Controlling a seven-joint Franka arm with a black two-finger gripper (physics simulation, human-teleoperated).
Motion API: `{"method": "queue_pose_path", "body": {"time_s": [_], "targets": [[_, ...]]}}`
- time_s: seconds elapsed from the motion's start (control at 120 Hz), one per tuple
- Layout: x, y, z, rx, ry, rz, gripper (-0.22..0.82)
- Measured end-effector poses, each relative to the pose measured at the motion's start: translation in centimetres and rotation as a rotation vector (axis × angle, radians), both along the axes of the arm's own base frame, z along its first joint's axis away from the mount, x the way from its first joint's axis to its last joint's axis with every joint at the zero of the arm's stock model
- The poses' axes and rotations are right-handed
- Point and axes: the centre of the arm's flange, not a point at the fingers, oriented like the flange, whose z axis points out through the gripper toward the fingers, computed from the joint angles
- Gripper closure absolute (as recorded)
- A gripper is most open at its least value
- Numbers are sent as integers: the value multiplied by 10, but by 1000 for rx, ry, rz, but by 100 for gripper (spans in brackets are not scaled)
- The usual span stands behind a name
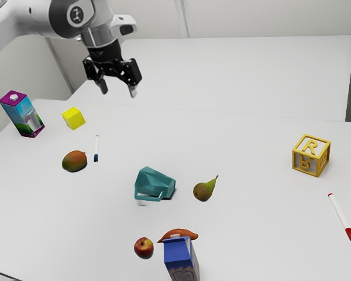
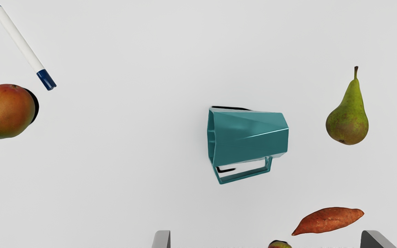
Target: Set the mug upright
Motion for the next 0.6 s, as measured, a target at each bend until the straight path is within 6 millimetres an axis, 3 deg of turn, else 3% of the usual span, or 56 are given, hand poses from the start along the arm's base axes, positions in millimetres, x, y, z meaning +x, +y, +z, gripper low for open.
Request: {"method": "queue_pose_path", "body": {"time_s": [0.2,0.433,0.6], "targets": [[0,10,-6,-6,13,25,0],[-15,32,-22,-118,110,98,0],[-26,48,-82,-205,253,158,0]]}}
